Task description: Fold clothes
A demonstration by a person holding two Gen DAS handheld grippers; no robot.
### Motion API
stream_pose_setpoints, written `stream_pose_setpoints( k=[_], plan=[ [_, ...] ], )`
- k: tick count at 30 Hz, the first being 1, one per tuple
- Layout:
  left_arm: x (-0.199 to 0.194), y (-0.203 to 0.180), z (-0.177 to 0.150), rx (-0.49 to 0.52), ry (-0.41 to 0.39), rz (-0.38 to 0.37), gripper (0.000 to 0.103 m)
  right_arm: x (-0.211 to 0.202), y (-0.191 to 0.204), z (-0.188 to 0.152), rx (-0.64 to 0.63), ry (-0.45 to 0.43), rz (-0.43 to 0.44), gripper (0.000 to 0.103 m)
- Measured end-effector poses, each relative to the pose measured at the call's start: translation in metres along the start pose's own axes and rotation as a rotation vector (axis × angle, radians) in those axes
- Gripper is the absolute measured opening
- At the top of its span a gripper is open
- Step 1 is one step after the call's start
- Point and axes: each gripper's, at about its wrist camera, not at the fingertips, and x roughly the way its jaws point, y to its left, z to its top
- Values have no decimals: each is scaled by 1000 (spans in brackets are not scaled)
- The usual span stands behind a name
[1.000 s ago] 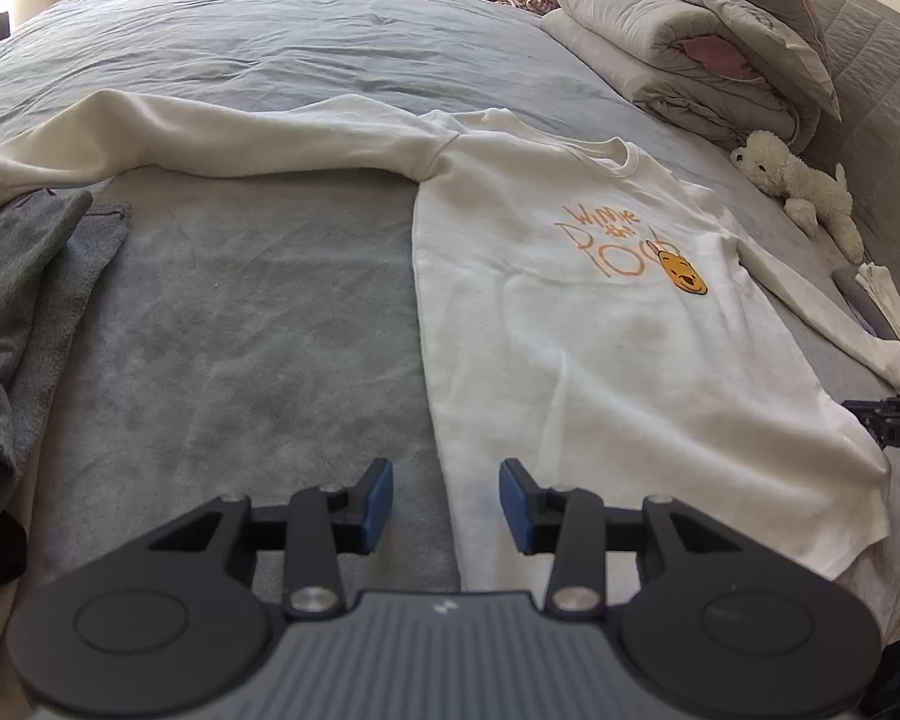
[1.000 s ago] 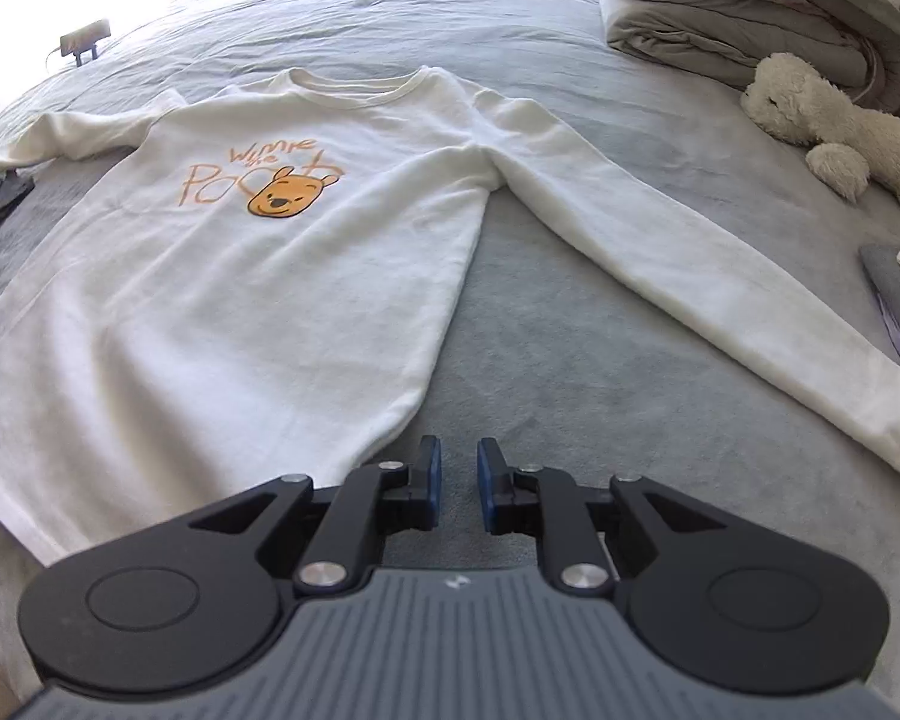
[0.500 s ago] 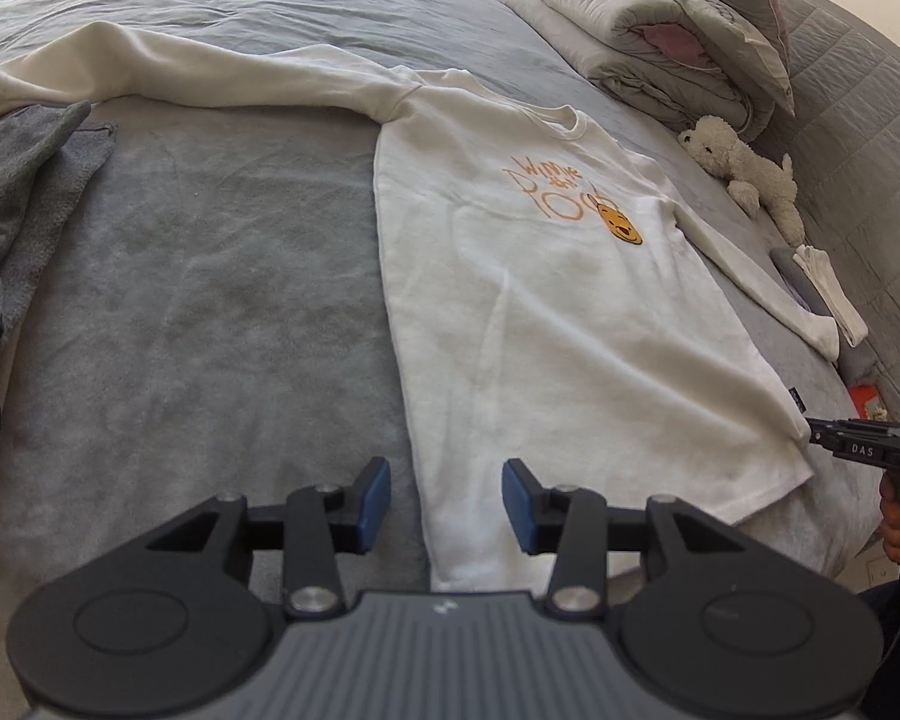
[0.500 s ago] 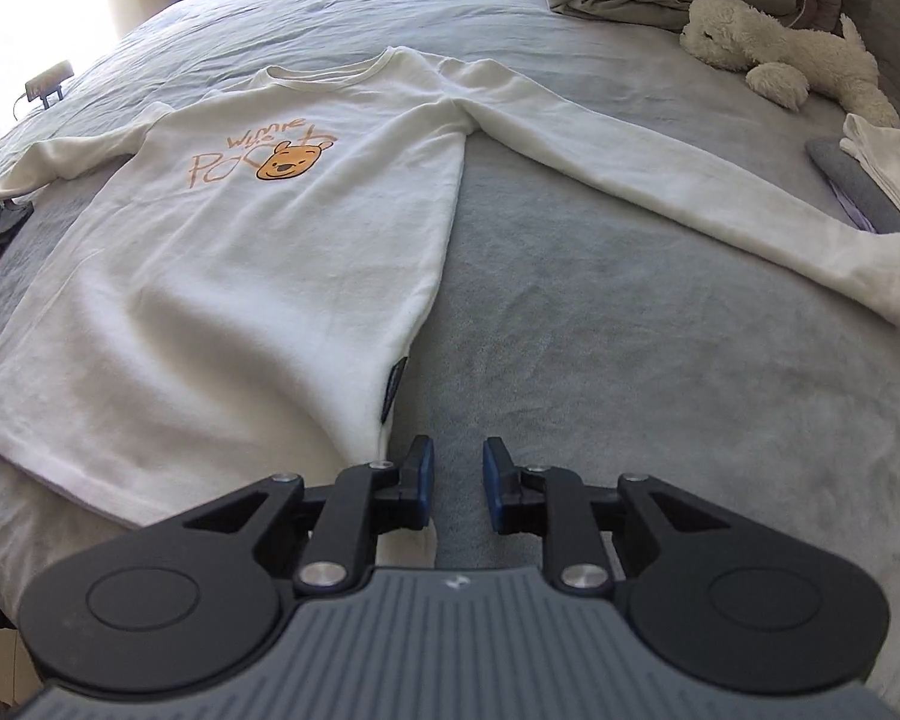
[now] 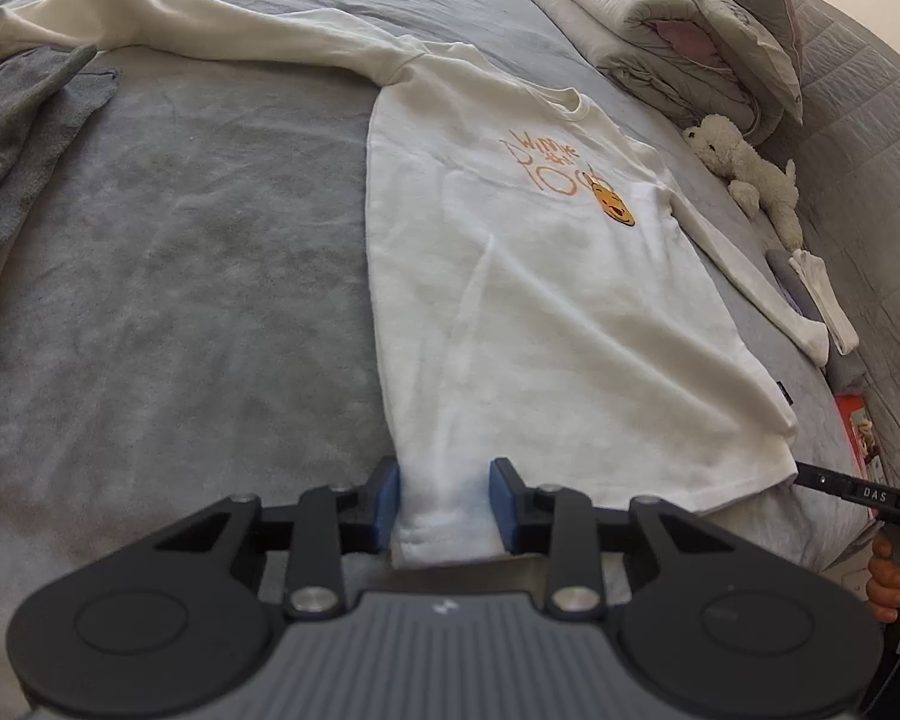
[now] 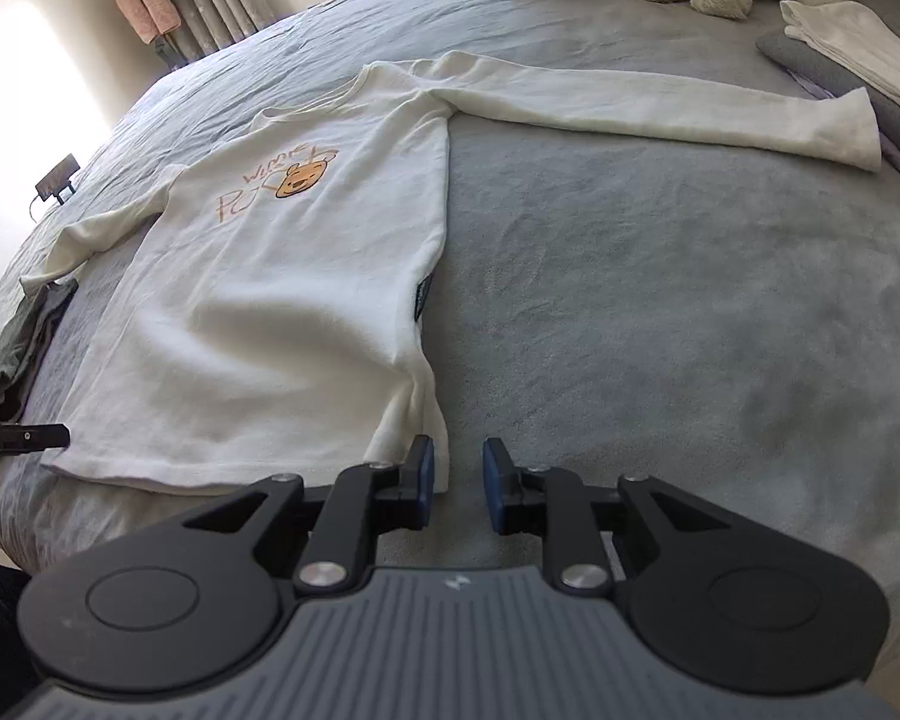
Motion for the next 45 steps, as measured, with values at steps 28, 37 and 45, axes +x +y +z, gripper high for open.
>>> stream_pose_setpoints(
  k=[28,37,45],
  plan=[
    [-15,-8,-14,25,-106,62,6,10,4,-1,59,-28,-9,7],
    [-54,-4,-15,61,-189,9,6,-37,0,-29,223,-157,109,6],
    [-40,-4,-20,106,-140,82,6,-36,1,-32,267,-150,98,6]
  ],
)
